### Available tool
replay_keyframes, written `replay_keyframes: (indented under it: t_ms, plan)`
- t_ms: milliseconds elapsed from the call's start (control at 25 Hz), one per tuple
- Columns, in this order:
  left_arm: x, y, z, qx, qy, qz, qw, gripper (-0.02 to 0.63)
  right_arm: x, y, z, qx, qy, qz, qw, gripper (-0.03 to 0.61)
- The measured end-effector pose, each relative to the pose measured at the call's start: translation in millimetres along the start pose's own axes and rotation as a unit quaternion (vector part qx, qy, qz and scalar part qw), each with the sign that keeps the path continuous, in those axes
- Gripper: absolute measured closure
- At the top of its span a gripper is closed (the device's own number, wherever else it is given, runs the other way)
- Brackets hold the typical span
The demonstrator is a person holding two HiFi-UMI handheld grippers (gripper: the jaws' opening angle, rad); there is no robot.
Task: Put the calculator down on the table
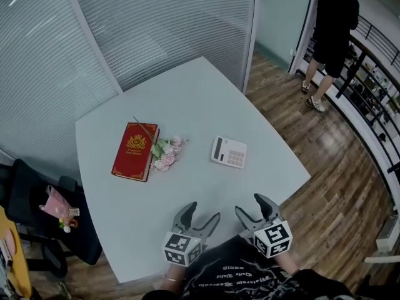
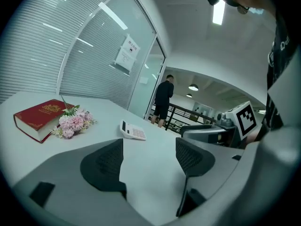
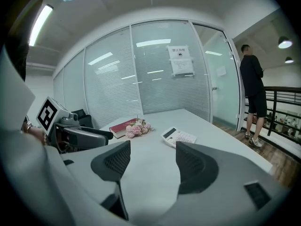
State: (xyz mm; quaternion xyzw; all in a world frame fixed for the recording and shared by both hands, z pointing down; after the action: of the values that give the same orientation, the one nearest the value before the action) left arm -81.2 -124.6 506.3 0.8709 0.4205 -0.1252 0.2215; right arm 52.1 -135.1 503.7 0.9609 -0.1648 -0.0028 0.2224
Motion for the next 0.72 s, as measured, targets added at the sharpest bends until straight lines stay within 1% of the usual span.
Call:
replay_keyframes:
  t_ms: [160, 320, 400, 600, 640, 720]
  plan:
    - [6, -7, -7, -0.012, 0.012, -0.002, 0.9999, 0.262, -9, -2, -8, -0.007, -0.004, 0.006, 1.000, 0.273]
    - [8, -10, -6, -0.003, 0.011, 0.000, 0.9999, 0.262, -18, -1, -6, 0.003, -0.019, 0.017, 1.000, 0.275]
    - [8, -11, -8, -0.002, 0.007, -0.001, 1.0000, 0.262, -21, -1, -5, 0.009, -0.026, 0.018, 0.999, 0.289]
    - [10, -10, -8, 0.005, 0.010, -0.006, 0.9999, 0.270, -27, -5, -2, 0.020, -0.043, 0.022, 0.999, 0.395]
    - [12, -9, -8, 0.006, 0.011, -0.008, 0.9999, 0.288, -27, -6, -3, 0.020, -0.046, 0.023, 0.998, 0.420]
    - [14, -9, -8, 0.009, 0.016, -0.007, 0.9998, 0.369, -26, -7, -4, 0.021, -0.054, 0.020, 0.998, 0.492]
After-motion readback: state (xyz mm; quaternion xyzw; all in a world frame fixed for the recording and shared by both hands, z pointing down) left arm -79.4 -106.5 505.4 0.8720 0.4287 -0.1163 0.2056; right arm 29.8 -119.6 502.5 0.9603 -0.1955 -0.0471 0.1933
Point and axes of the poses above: the fingertips, and each gripper's own axes: y forward along the fingers, x to its right, z out of its top, the point moved 2 cm from there along -y, backward along the fingers, and after that the axes turned 13 degrees about -z, right-handed, at the moved point
